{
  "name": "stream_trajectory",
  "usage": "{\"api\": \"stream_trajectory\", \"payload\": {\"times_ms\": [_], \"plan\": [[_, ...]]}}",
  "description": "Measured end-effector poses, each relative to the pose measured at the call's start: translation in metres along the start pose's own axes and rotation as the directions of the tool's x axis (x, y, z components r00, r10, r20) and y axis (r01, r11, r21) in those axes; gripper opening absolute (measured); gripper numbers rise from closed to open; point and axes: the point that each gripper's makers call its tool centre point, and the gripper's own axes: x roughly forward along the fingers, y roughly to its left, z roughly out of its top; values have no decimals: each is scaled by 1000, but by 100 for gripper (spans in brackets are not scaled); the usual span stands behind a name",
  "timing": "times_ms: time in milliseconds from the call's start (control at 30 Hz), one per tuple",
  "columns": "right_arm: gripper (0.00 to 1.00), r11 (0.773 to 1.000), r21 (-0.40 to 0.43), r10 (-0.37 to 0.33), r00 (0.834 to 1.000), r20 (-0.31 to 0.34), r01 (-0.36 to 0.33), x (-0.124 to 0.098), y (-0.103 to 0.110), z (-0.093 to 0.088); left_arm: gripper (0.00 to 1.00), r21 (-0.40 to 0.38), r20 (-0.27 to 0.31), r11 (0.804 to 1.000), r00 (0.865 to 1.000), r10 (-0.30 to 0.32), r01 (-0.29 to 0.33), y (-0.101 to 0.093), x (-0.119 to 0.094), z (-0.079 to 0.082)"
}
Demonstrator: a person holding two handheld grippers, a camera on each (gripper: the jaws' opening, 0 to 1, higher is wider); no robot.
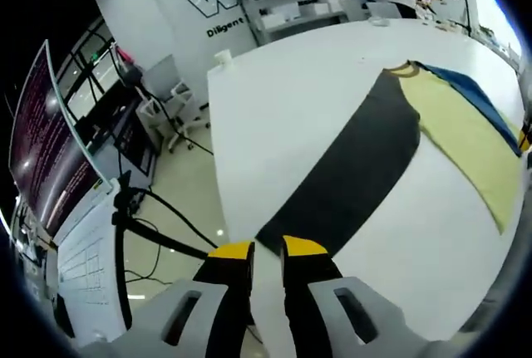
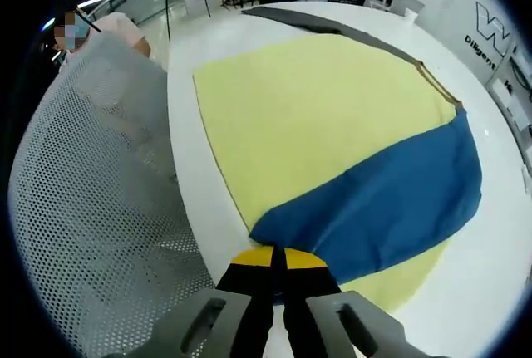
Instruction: Fold the garment on the visible template until the final outline fits inside the template.
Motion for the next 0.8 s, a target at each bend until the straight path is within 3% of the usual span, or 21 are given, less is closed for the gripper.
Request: {"api": "stream_trajectory", "payload": {"times_ms": [200,433,800], "plan": [[0,999,31,-10,999,40,9,-10,-5,13,14,32,3,999,1000,-21,21,-8,-4,-2],[0,996,71,-63,989,133,54,-37,-33,42,17,26,14,999,1000,-26,25,-10,-6,-1],[0,980,156,-166,946,278,126,-90,-84,90,22,53,53,997,997,-58,55,-25,-16,1]]}}
